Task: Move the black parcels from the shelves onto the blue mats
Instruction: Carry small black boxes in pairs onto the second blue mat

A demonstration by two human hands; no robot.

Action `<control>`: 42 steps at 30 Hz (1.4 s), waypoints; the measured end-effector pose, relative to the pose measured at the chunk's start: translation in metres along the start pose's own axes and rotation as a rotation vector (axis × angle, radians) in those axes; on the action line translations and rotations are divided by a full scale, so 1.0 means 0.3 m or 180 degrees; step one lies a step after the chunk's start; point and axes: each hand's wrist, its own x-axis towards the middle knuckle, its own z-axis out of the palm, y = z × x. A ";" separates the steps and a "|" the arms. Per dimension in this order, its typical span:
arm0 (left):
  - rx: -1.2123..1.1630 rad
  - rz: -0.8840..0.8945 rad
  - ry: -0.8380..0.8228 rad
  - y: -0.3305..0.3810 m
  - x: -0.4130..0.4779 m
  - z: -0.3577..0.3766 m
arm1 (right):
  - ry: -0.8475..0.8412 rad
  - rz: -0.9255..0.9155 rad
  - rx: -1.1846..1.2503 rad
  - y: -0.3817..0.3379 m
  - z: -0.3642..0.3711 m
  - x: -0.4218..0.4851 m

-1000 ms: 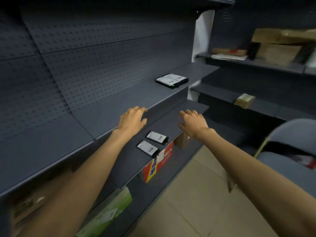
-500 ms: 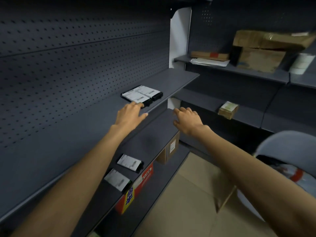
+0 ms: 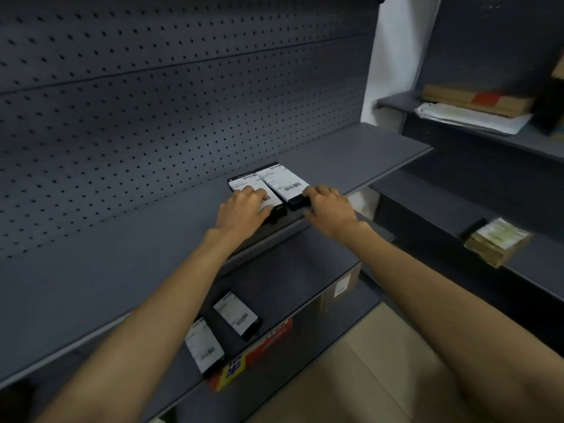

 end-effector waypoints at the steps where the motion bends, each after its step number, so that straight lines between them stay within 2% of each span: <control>1: 0.0009 -0.0116 -0.0019 0.008 0.016 0.020 | -0.0008 -0.0112 0.0064 0.007 0.016 0.043; 5: 0.0103 -0.0648 -0.0237 0.054 0.056 0.082 | -0.0167 -0.0530 0.0177 0.029 0.076 0.184; 13: 0.0055 -0.1676 -0.0068 0.133 0.059 0.126 | -0.0207 -0.1009 0.0402 0.108 0.097 0.301; 19: -0.0020 -0.1986 0.0231 0.175 0.044 0.134 | -0.0247 -0.1268 0.0475 0.137 0.074 0.322; 24: -0.0005 -0.2113 0.0671 0.123 -0.019 0.088 | -0.0206 -0.1434 0.0549 0.061 0.047 0.326; 32: 0.0243 -0.2839 0.1259 -0.087 -0.408 -0.061 | -0.0302 -0.2252 0.0707 -0.353 0.068 0.206; 42: 0.0764 -0.3890 0.1799 -0.388 -1.266 -0.353 | -0.0406 -0.3525 0.1012 -1.199 0.114 -0.275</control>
